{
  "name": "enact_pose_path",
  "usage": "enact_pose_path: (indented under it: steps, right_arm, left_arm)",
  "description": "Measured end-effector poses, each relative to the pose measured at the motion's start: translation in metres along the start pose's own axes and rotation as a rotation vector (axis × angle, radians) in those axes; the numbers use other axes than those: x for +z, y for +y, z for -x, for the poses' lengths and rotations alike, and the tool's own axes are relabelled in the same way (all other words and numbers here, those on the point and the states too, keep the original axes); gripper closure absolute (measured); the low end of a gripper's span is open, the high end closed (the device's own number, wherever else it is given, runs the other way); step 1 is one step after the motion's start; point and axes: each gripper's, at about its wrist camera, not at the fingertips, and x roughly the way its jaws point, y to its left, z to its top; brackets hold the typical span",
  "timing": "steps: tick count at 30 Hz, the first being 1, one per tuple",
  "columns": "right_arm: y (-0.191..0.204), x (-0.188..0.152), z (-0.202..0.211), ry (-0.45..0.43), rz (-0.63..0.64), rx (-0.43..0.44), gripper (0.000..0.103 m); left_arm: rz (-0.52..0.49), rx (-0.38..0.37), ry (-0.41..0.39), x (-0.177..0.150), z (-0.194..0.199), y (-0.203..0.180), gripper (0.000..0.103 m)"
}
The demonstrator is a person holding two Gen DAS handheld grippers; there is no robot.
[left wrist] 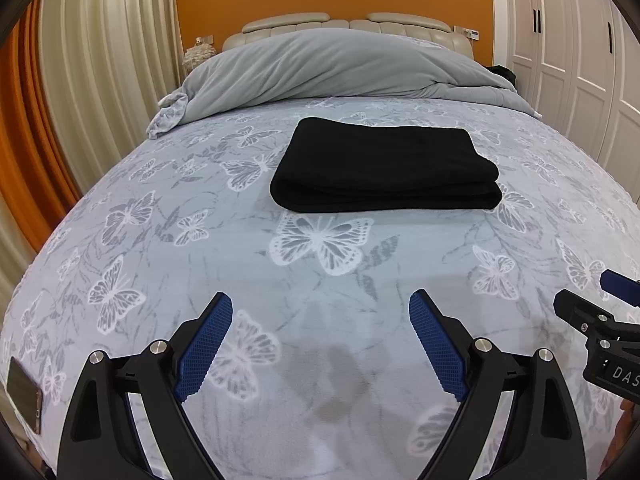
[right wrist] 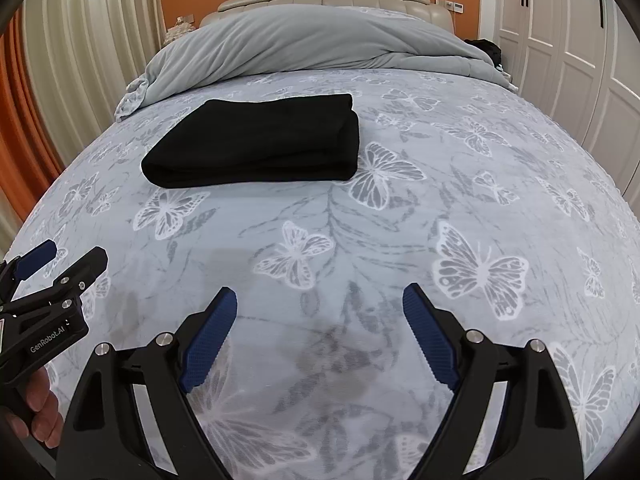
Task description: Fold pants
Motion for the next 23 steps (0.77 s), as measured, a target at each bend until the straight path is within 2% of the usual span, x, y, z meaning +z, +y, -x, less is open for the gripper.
enact_pose_path:
  steps: [12,23]
  right_arm:
    - [0.0007,-0.0005,-0.0033,0.007,0.008,0.005,0.020]
    - [0.0001,-0.0024,-0.0051,0.008,0.012,-0.001,0.019]
  left_arm:
    - [0.036,-0.011,0.011,-0.0013,-0.0032,0.0063,0.015]
    - [-0.010,0.006,0.025,-0.0020,-0.0053,-0.0017,0.015]
